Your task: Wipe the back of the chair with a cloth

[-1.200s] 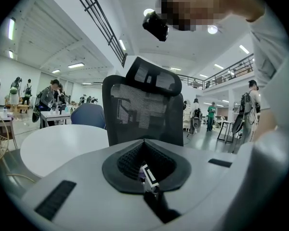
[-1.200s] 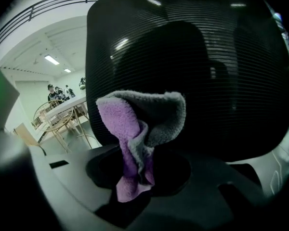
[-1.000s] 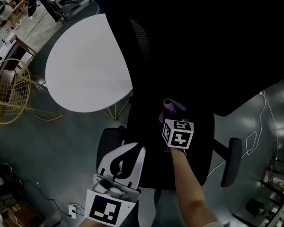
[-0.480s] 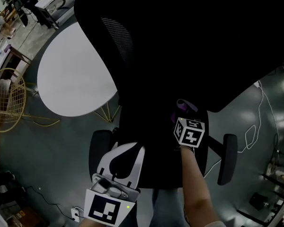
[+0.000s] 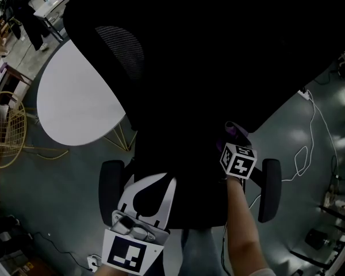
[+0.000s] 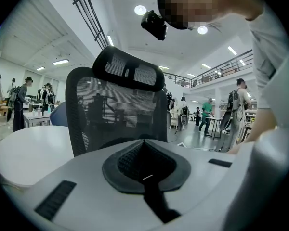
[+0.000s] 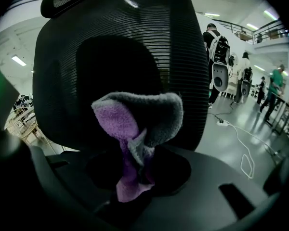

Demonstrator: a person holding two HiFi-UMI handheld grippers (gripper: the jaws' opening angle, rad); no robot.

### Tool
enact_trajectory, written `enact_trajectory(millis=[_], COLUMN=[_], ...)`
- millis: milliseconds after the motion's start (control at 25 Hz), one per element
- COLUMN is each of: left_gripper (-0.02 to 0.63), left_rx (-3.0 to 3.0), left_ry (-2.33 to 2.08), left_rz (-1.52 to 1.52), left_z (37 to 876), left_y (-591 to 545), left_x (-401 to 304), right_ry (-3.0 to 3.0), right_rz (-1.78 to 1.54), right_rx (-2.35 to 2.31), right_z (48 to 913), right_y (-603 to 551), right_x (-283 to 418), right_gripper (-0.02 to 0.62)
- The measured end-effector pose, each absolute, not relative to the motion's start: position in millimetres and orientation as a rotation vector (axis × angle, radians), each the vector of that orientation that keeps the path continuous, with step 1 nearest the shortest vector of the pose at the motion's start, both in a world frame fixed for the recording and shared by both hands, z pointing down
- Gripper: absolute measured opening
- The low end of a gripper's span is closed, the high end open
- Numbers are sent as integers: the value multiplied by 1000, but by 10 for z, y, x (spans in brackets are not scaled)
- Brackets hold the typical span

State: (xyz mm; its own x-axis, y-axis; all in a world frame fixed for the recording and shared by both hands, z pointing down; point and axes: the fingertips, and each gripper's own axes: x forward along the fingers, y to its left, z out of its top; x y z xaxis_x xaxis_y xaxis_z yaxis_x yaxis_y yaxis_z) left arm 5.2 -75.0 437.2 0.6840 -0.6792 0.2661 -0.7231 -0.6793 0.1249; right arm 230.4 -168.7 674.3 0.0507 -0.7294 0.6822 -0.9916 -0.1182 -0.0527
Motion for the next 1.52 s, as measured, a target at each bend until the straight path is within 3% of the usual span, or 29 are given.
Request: enact_trajectory(millis=[400,680,1040,1520], left_gripper=[12,12,12,12], left_rx=[2698,2704,2721,2763], left_ry=[-1104,-1086,-1088,-1098], left_rz=[291,297,285,147], left_z=[4350,4348,4207,3462], left_y=[-728,-717,-770,-788], left_x=[190,281,294,389], right_ry=[-1622,-1626,-1727,-2000], right_rz=[842,835,837,760], right_rx=[2005,1976,1936,1825], right_z=[6739,6734,6452,5227], right_y=[-1501,-1517,-1521,-1365], right_x=[2881,2858,2536,1802], right_gripper=[130,129,128,127])
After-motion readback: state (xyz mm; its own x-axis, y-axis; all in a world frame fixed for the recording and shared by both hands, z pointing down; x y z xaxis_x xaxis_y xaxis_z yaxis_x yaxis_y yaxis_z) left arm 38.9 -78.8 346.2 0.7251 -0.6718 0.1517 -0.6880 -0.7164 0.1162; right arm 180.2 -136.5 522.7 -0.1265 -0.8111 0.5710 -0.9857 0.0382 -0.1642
